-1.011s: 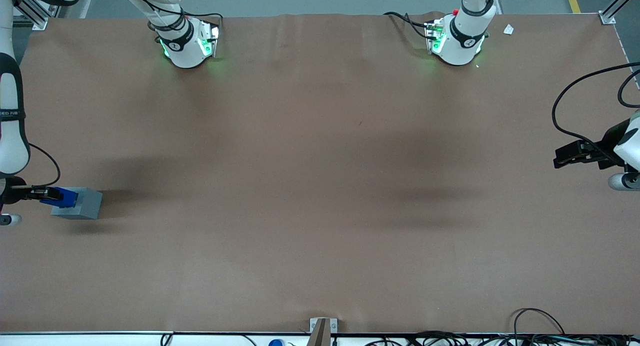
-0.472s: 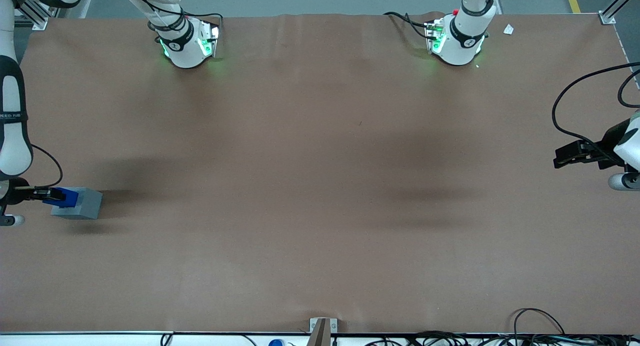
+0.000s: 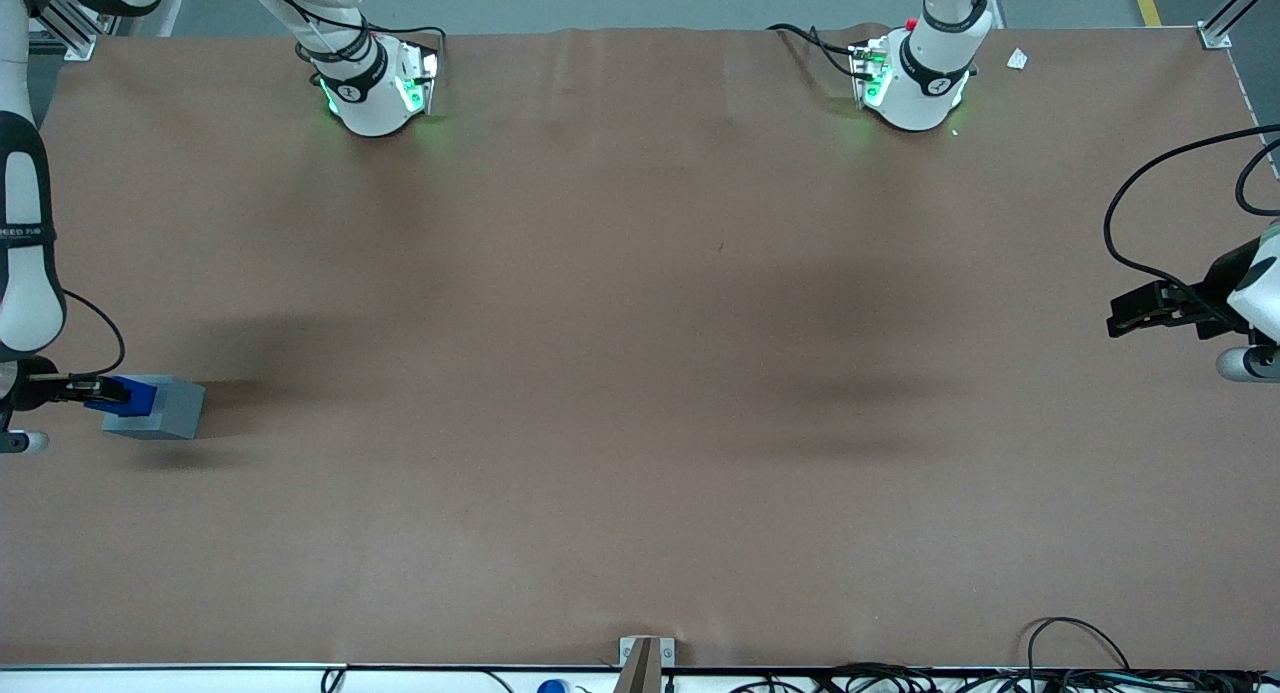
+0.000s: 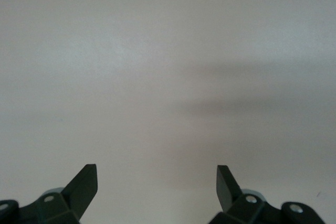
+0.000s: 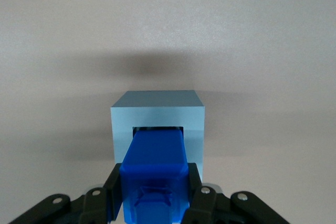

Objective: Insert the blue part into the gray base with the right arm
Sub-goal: 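Lower the blue block into the gray base's hole and press down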

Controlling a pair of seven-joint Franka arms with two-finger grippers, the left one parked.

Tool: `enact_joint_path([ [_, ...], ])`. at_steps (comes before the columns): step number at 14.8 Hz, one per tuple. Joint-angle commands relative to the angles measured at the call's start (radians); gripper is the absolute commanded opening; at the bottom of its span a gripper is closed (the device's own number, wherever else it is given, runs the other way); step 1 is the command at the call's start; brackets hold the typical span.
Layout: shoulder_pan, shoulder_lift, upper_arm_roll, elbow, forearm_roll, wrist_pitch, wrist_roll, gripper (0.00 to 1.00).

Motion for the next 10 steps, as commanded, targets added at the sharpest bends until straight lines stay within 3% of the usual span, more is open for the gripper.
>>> enact_joint_path([
  [1, -0.019, 0.018, 0.016, 0.011, -0.01, 0.006, -0.004, 0.21],
  [7, -0.019, 0.024, 0.016, 0.01, -0.007, 0.006, 0.001, 0.24],
  [10, -0.019, 0.024, 0.016, 0.011, -0.006, 0.006, 0.001, 0.42],
])
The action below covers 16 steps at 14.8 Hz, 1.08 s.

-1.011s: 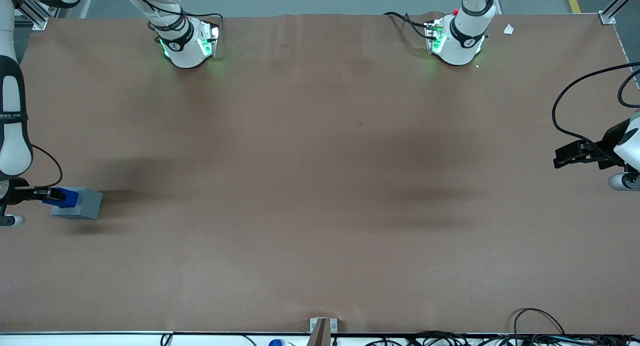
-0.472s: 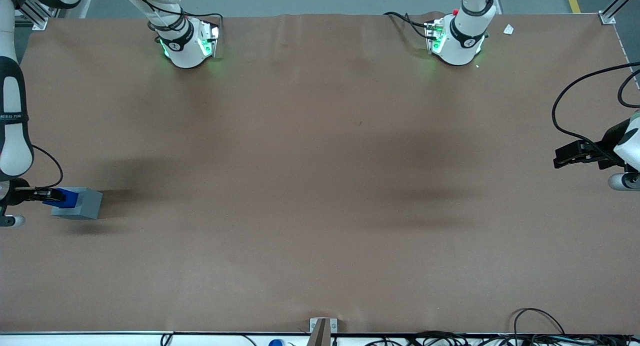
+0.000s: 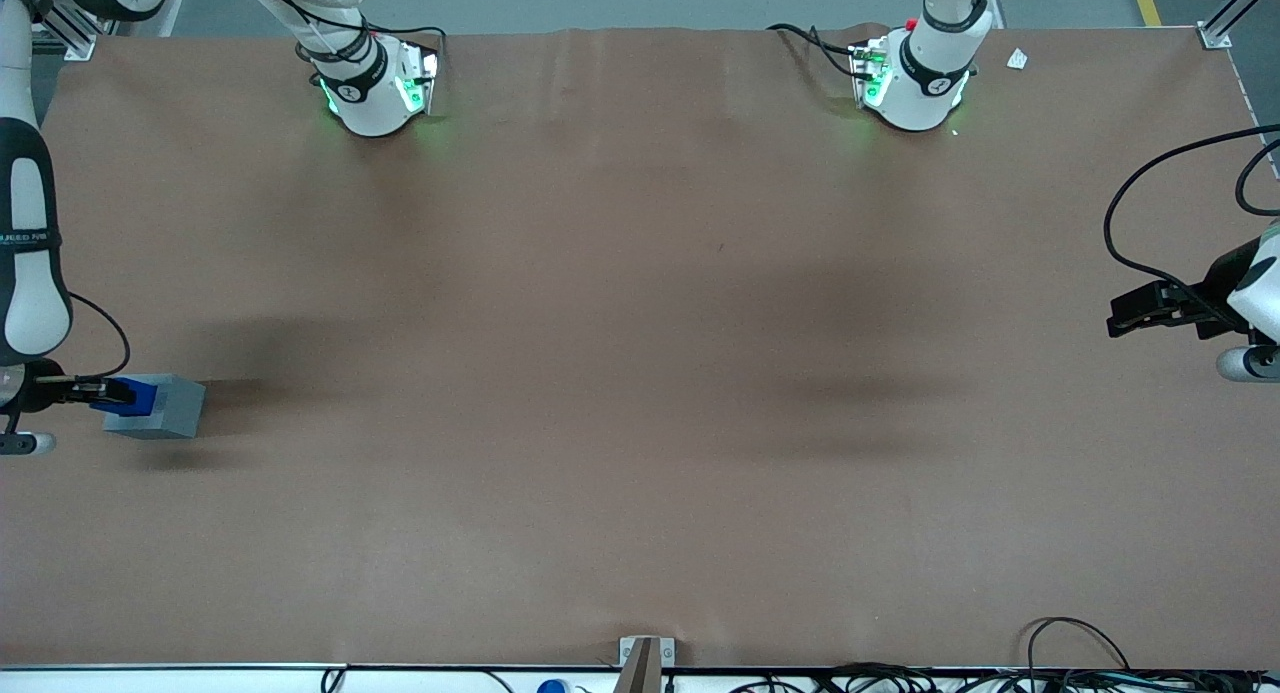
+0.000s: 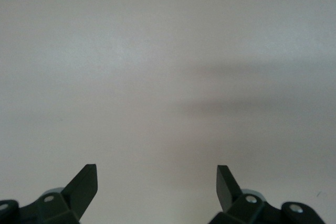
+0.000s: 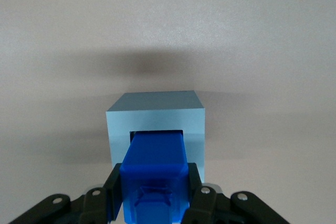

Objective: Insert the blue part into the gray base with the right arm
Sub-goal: 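Lower the blue block into the gray base's hole and press down, then open the right gripper and raise it off the seated block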

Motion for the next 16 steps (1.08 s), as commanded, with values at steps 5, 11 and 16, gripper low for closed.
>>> enact_joint_path([
  [5, -0.017, 0.008, 0.016, 0.013, -0.006, -0.003, 0.0, 0.73],
  [11, -0.007, -0.017, 0.019, 0.019, 0.002, -0.018, -0.006, 1.0],
  [16, 0.031, -0.139, 0.028, 0.008, 0.042, -0.095, 0.003, 1.0],
])
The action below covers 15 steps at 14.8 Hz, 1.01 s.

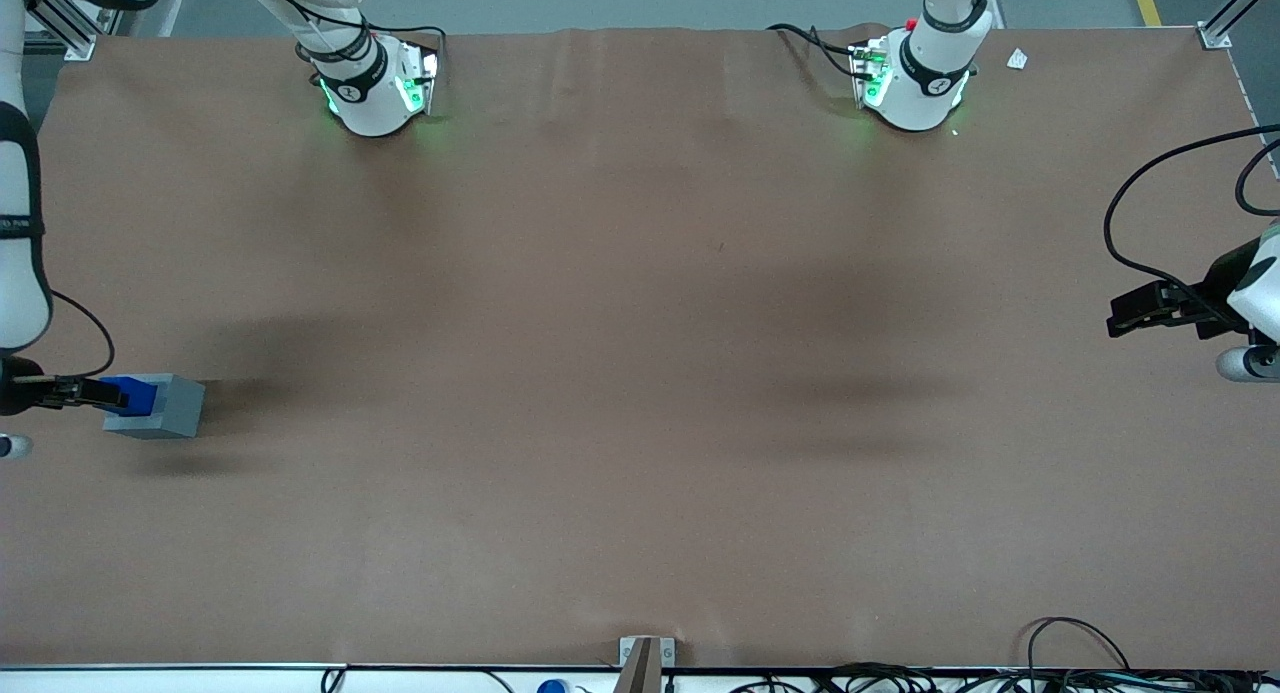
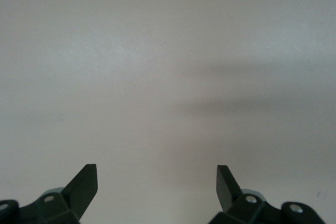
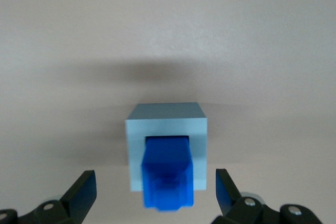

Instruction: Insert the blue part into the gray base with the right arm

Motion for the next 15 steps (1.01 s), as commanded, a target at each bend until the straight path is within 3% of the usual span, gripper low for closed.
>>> enact_joint_path([
  [1, 0.046, -0.105, 0.008, -0.028, 0.025, -0.06, 0.005, 1.0],
  [8, 0.19, -0.312, 0.005, -0.129, 0.038, -0.097, 0.098, 1.0],
  [15, 0.333, -0.529, 0.005, -0.283, 0.036, -0.094, 0.335, 1.0],
])
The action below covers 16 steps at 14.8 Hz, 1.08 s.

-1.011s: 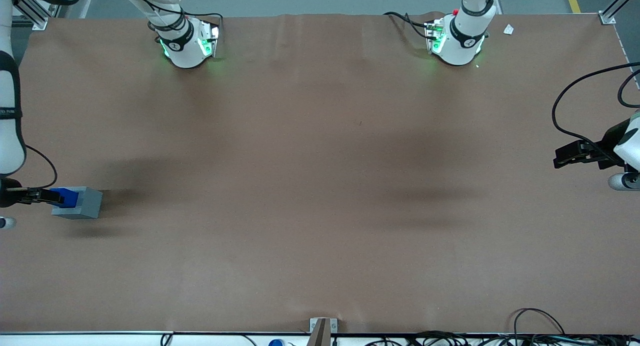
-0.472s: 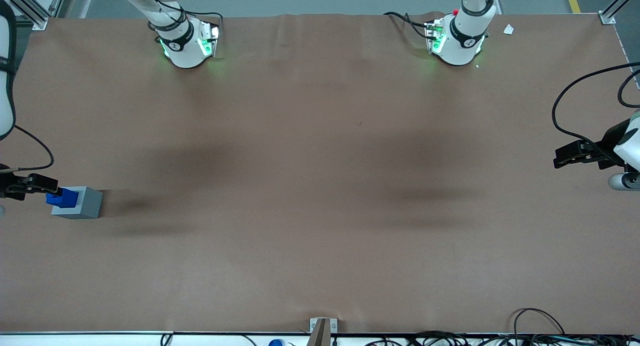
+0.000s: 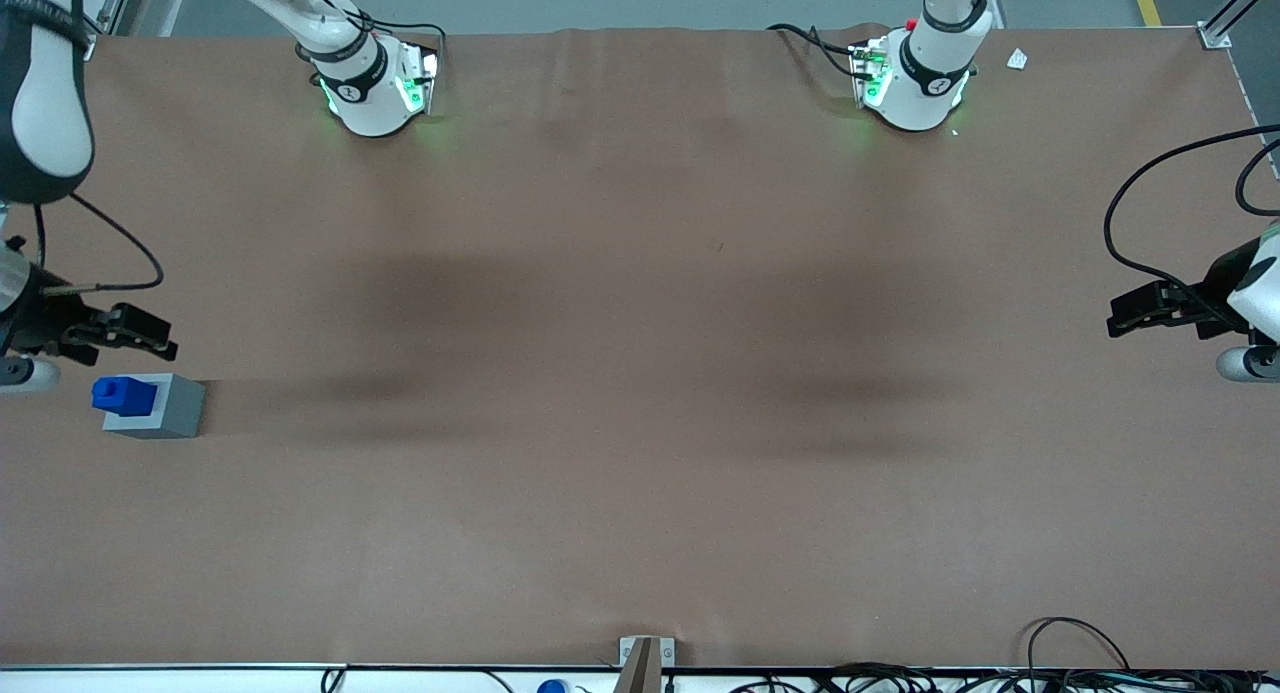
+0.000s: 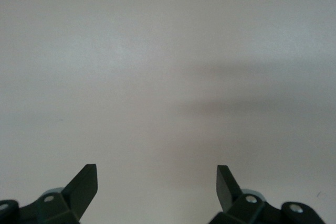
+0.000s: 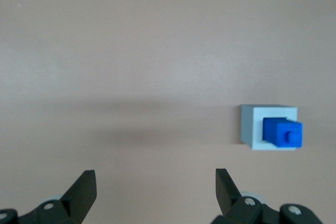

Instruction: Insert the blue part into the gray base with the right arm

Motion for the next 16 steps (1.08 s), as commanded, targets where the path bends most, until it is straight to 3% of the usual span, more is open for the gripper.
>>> enact_joint_path([
  [1, 0.032, -0.13, -0.007, -0.102, 0.005, 0.008, 0.047, 1.0],
  [7, 0.024, -0.257, -0.01, -0.097, 0.004, -0.152, 0.059, 1.0],
  [16, 0.026, -0.259, -0.009, 0.012, -0.016, -0.296, 0.107, 1.0],
])
